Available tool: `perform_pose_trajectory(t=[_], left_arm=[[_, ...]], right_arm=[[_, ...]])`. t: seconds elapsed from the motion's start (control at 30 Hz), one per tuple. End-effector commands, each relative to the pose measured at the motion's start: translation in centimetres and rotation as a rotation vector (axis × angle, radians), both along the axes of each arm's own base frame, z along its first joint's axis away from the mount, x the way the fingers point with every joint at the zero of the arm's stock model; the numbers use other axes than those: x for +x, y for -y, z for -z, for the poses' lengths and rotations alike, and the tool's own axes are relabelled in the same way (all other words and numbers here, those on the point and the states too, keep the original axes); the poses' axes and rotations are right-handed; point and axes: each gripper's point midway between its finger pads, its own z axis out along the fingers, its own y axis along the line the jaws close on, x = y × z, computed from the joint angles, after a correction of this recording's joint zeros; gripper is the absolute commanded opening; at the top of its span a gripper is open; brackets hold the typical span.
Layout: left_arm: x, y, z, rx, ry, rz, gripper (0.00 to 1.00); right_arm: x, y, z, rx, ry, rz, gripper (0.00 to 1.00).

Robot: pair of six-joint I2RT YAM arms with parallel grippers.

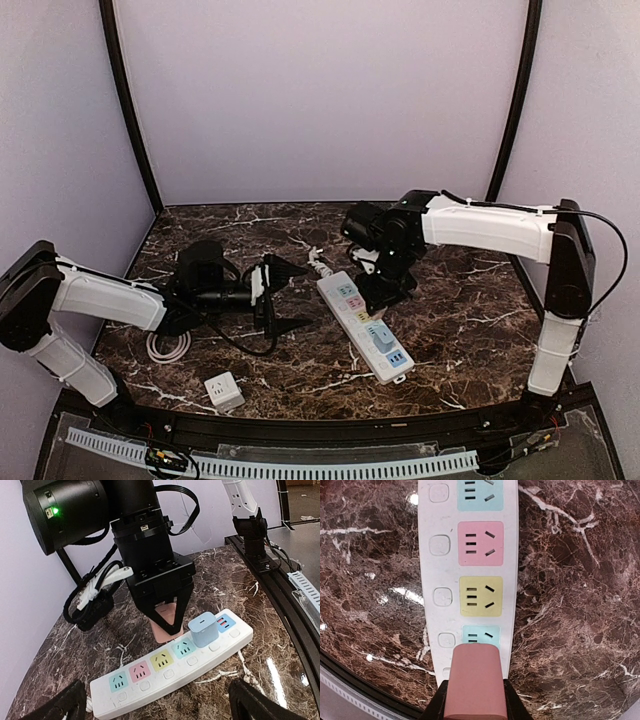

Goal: Insert the plug

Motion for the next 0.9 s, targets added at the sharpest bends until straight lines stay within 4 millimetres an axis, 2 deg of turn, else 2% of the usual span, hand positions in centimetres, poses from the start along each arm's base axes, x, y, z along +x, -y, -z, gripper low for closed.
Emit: perform_pose_trajectory(t=[0.0, 0.4, 0.87], left_arm=[[-0.4, -0.4, -0.6, 0.004, 0.015, 0.006, 0.99], [-0.5, -0.3, -0.2, 0.019, 0.007, 0.018, 0.99], [-0.5, -0.2, -0.1, 0.023, -0.001, 0.031, 0.98]], right_arm=[[-0.6, 0.2, 0.7, -0.045, -0.042, -0.04, 0.0], [-0.6, -0.5, 2.7, -0.111, -0.121, -0.087, 0.0], [-1.6, 0.1, 2.6, -0.129, -0.195, -0.08, 0.0]])
